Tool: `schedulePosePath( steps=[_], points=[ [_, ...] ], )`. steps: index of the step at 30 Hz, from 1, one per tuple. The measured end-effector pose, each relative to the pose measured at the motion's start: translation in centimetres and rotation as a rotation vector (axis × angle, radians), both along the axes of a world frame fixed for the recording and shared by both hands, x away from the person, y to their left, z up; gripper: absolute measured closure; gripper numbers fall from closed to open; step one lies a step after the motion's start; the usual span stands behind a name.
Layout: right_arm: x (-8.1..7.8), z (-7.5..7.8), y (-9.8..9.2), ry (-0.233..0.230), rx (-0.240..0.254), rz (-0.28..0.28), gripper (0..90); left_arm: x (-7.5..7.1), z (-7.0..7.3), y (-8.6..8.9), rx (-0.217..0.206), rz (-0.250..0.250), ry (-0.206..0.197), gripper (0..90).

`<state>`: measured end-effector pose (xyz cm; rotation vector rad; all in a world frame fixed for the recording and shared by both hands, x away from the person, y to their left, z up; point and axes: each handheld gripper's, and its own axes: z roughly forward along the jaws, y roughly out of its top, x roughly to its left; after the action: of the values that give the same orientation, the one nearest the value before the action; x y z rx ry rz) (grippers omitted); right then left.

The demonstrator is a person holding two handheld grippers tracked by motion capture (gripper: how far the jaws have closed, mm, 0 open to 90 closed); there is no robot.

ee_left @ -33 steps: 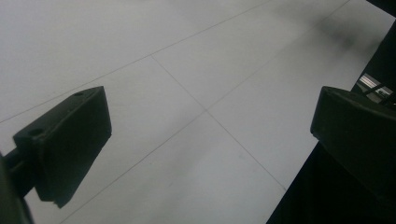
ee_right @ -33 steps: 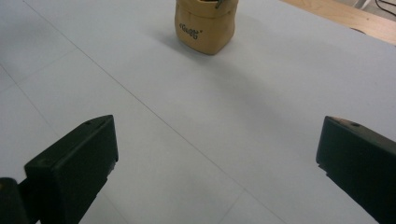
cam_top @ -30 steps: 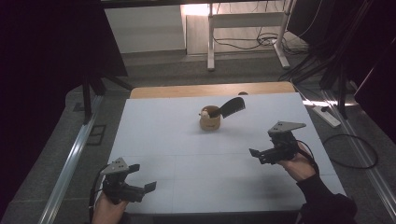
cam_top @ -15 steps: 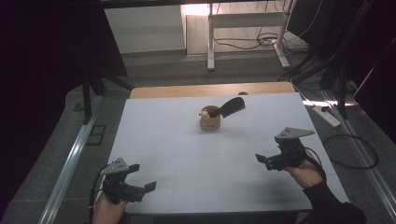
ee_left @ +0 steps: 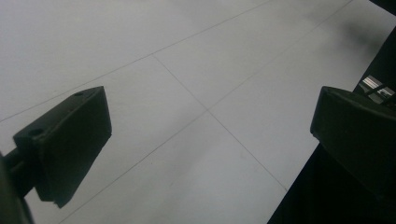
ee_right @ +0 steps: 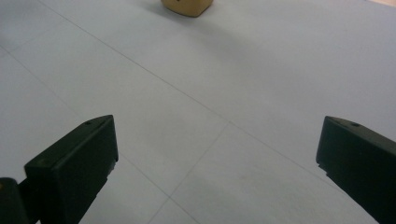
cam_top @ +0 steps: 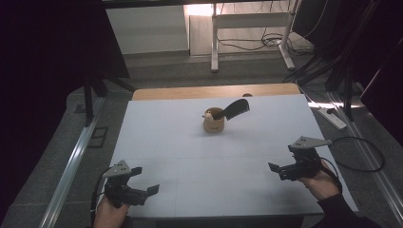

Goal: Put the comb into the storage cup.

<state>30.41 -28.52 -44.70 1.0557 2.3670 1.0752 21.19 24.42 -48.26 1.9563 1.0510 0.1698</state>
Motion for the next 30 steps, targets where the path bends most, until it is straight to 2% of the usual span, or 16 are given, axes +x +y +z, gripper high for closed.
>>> schedulePosePath(
  steps=[24, 30],
  points=[
    [-2.6, -0.6, -3.4, 0.021, -0.013, -0.06, 0.0, -0.1, 0.1, 0.0, 0.003, 0.01, -0.003, 0.0],
    [-3.2, -0.6, -4.0, 0.018, -0.002, -0.085, 0.0, -0.1, 0.1, 0.0, 0.003, 0.017, -0.009, 0.0]
  ],
)
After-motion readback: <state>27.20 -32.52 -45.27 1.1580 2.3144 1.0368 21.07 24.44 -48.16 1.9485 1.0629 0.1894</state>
